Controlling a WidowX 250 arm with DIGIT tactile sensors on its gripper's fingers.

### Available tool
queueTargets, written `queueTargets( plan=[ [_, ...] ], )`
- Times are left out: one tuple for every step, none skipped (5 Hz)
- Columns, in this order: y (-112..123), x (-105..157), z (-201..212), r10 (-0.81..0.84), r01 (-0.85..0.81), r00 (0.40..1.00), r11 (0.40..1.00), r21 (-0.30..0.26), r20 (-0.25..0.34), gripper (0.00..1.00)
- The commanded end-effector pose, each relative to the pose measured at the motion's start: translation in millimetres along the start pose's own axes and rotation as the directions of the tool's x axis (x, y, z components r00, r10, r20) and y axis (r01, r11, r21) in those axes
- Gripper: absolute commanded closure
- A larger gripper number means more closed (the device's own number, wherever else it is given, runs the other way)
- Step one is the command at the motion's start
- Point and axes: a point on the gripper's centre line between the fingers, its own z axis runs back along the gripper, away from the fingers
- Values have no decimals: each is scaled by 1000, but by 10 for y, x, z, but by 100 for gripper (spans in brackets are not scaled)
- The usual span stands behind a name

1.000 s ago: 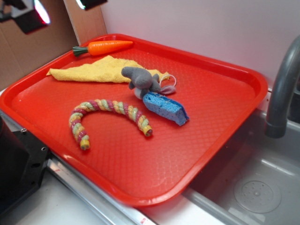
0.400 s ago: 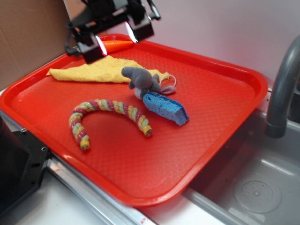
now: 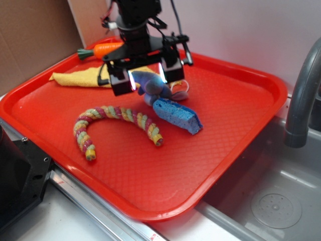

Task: Grab the gray animal.

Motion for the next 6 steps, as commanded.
queueTargets(
  plan=[
    [-80, 104, 21, 31, -30, 999, 998, -47, 28, 100],
    [-58, 135, 20, 46, -45, 998, 998, -36, 36, 100],
    [-45, 201, 167, -66, 66, 998, 998, 20, -10, 100],
    [0, 278, 412, -292, 296, 945, 955, 6, -145, 100],
    [135, 299, 750, -478, 475, 862, 878, -56, -168, 100],
    [309, 323, 1030, -516, 499, 846, 855, -143, -133, 100]
  ],
)
